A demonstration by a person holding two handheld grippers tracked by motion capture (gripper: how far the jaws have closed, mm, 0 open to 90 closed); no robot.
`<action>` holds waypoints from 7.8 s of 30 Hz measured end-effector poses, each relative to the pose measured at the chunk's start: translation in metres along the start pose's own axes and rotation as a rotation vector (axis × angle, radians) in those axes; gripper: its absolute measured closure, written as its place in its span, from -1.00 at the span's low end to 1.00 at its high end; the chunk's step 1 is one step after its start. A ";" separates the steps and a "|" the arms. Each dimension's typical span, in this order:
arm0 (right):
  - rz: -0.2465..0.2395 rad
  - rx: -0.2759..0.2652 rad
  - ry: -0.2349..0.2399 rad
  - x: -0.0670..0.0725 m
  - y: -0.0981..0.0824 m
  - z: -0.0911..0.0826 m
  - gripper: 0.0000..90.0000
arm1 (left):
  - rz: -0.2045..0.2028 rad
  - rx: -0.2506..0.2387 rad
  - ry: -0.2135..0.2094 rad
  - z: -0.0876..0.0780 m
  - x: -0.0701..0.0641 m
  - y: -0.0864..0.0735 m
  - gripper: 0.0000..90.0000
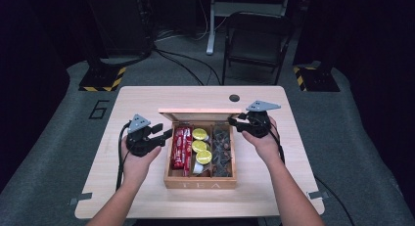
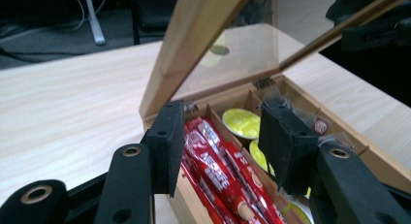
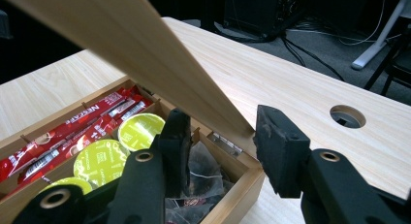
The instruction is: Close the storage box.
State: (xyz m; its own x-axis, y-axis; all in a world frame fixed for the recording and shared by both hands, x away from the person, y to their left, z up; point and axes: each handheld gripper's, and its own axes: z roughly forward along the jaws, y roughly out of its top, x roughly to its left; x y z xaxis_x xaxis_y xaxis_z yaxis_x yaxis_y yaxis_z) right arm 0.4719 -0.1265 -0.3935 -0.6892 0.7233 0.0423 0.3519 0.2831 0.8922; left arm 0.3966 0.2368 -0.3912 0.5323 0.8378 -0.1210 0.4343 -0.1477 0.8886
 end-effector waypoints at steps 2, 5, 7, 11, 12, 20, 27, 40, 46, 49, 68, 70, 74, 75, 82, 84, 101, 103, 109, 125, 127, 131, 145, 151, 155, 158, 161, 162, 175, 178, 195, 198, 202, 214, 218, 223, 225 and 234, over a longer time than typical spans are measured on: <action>0.002 -0.001 -0.002 0.000 0.000 0.001 0.26 | 0.016 0.010 0.004 0.002 -0.004 -0.003 0.17; 0.004 -0.002 -0.005 0.000 0.000 0.001 0.26 | 0.033 0.024 0.005 0.006 -0.009 -0.007 0.19; 0.001 -0.002 -0.006 0.001 -0.001 0.001 0.26 | 0.037 0.034 0.009 0.009 -0.011 -0.009 0.20; 0.012 -0.004 -0.005 0.000 -0.001 0.001 0.26 | -0.001 0.034 0.017 0.019 -0.016 -0.018 0.23; 0.010 -0.005 -0.002 0.000 -0.001 0.001 0.25 | 0.010 0.051 0.018 0.020 -0.016 -0.019 0.23; 0.017 -0.016 0.005 -0.002 -0.001 0.002 0.25 | 0.007 0.093 0.054 0.036 -0.019 -0.034 0.24; 0.010 -0.010 0.004 -0.001 -0.001 0.002 0.25 | -0.034 0.127 0.067 0.048 -0.019 -0.045 0.24; 0.014 -0.012 0.007 -0.002 -0.001 0.002 0.24 | -0.022 0.180 0.122 0.070 -0.022 -0.050 0.33; 0.015 -0.012 0.008 -0.002 -0.001 0.002 0.24 | -0.031 0.174 0.138 0.071 -0.020 -0.049 0.47; 0.021 -0.011 0.007 -0.002 -0.001 0.002 0.24 | -0.015 0.174 0.153 0.070 -0.019 -0.049 0.62; 0.016 -0.011 0.007 -0.002 -0.001 0.002 0.24 | -0.040 0.136 0.146 0.055 -0.011 -0.045 0.84; 0.016 -0.012 0.008 -0.002 -0.001 0.002 0.24 | -0.044 0.126 0.144 0.052 -0.011 -0.045 0.84; 0.018 -0.012 0.008 -0.002 -0.001 0.002 0.24 | -0.053 0.117 0.140 0.045 -0.009 -0.044 0.84; 0.017 -0.012 0.007 -0.002 -0.001 0.002 0.24 | -0.056 0.121 0.133 0.043 -0.008 -0.044 0.84; 0.026 -0.011 0.010 -0.002 -0.001 0.002 0.24 | -0.043 0.124 0.132 0.028 -0.003 -0.043 0.84; 0.028 -0.011 0.010 -0.002 -0.001 0.002 0.24 | -0.034 0.125 0.132 0.022 0.000 -0.043 0.84; 0.027 -0.012 0.008 -0.002 -0.001 0.002 0.24 | -0.055 0.087 0.202 -0.029 0.033 -0.048 0.84; 0.027 -0.011 0.008 -0.002 -0.001 0.002 0.24 | -0.063 0.082 0.212 -0.034 0.038 -0.049 0.84; 0.023 -0.011 0.007 -0.002 -0.001 0.002 0.24 | -0.094 0.060 0.231 -0.043 0.048 -0.055 0.84; 0.023 -0.011 0.006 -0.001 -0.001 0.002 0.24 | -0.133 0.050 0.254 -0.048 0.064 -0.072 0.84; 0.023 -0.011 0.005 -0.001 -0.001 0.002 0.23 | -0.132 0.050 0.253 -0.048 0.065 -0.072 0.84; 0.021 -0.012 0.007 -0.002 -0.001 0.002 0.23 | -0.137 0.050 0.258 -0.048 0.066 -0.074 0.84; 0.021 -0.011 0.005 -0.001 -0.001 0.002 0.23 | -0.147 0.101 0.290 -0.038 0.082 -0.091 0.84; 0.021 -0.009 0.002 -0.001 -0.001 0.002 0.23 | -0.162 0.120 0.310 -0.034 0.090 -0.098 0.84; 0.021 -0.010 0.003 0.000 -0.001 0.002 0.23 | -0.173 0.128 0.319 -0.032 0.096 -0.102 0.84; 0.019 -0.010 0.002 0.000 -0.001 0.002 0.23 | -0.184 0.134 0.327 -0.031 0.100 -0.105 0.84; 0.019 -0.010 0.002 0.000 -0.001 0.002 0.23 | -0.197 0.150 0.335 -0.029 0.103 -0.108 0.84; 0.018 -0.010 0.002 0.000 -0.001 0.002 0.23 | -0.195 0.155 0.336 -0.028 0.104 -0.109 0.84; 0.017 -0.008 0.004 0.000 -0.002 0.002 0.23 | -0.202 0.210 0.357 -0.018 0.109 -0.119 0.84; 0.020 -0.009 0.003 0.000 -0.002 0.002 0.22 | -0.199 0.230 0.361 -0.015 0.110 -0.121 0.84; 0.013 -0.007 -0.001 0.002 -0.002 0.001 0.22 | -0.212 0.289 0.371 -0.009 0.113 -0.129 0.68; 0.013 -0.007 -0.001 0.002 -0.002 0.001 0.22 | -0.210 0.279 0.383 -0.009 0.113 -0.129 0.52; 0.013 -0.007 0.000 0.001 -0.002 0.001 0.22 | -0.223 0.262 0.378 -0.011 0.114 -0.129 0.35; 0.015 -0.011 0.000 0.001 -0.002 0.002 0.21 | -0.230 0.221 0.396 -0.016 0.115 -0.127 0.00; 0.015 -0.012 0.000 0.001 -0.002 0.002 0.21 | -0.216 0.205 0.399 -0.020 0.114 -0.124 -0.02; 0.014 -0.013 0.000 0.001 -0.002 0.002 0.21 | -0.192 0.187 0.389 -0.021 0.108 -0.120 -0.03; 0.015 -0.012 0.001 0.001 -0.002 0.002 0.21 | -0.186 0.175 0.387 -0.021 0.105 -0.118 -0.03; 0.013 -0.011 0.000 0.001 -0.002 0.002 0.21 | -0.155 0.140 0.339 -0.023 0.089 -0.107 -0.03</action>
State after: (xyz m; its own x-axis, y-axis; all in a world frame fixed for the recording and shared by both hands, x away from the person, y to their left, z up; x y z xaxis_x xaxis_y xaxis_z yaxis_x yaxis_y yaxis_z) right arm 0.4713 -0.1251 -0.3960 -0.6846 0.7270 0.0534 0.3532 0.2668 0.8967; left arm 0.3808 0.3393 -0.4872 0.1926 0.9784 -0.0753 0.5980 -0.0562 0.7995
